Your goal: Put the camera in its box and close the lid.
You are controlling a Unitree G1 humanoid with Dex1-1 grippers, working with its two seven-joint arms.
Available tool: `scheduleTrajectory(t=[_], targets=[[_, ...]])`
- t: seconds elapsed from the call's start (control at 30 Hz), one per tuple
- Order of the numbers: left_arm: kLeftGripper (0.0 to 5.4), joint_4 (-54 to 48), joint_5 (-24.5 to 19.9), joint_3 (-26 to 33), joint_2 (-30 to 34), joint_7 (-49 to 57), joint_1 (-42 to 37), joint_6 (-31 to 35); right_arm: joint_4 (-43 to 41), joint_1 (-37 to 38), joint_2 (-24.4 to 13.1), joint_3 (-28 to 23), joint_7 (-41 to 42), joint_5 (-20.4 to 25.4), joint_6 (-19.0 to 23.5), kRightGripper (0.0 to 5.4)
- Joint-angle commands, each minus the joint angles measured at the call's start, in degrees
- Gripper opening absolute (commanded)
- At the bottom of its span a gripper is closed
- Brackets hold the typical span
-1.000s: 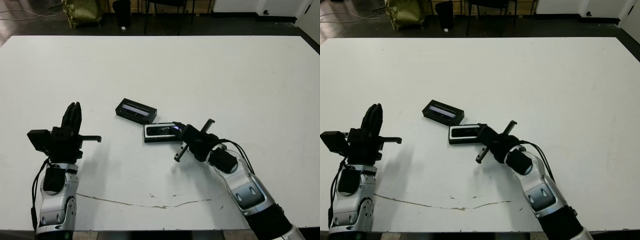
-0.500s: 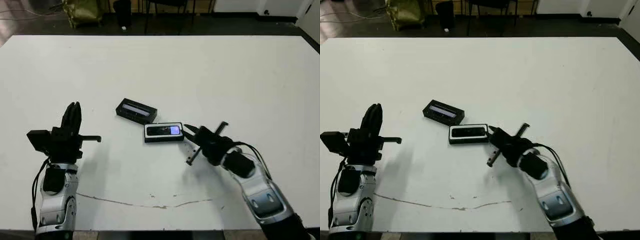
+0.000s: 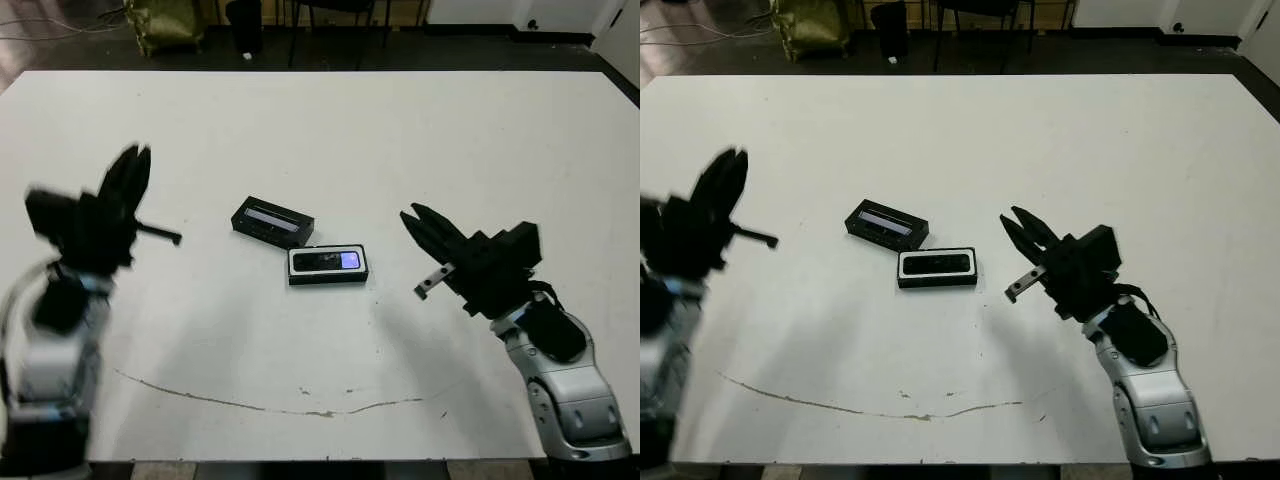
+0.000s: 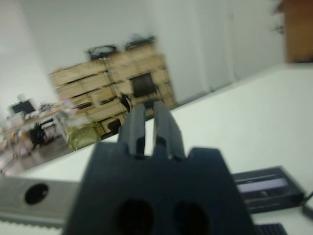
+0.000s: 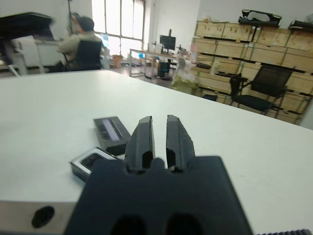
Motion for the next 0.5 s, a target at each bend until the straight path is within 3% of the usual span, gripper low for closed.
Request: scheduleTrajectory(t=[0.03,0.27,0.5], targets=[[0.0,10.6,3.4,-5.8,4.9,-8.8,-10.5,3.1,-1.0,1.4,-0.8,-0.5,-0.1,1.3,2.1,0.01],[0.0,42.8,19.9,-23.6,4.8,-25.0,-36.6,0.2,0.3,1.5,-0.4,0.0,0.6,2.7,1.1,0.01],[0.0,66.6,29.5,-30.7,-2.7,-25.6,-50.7,-2.5,3.5,2.0,0.2,0.1,2.0,2.4,-4.0,0.01]])
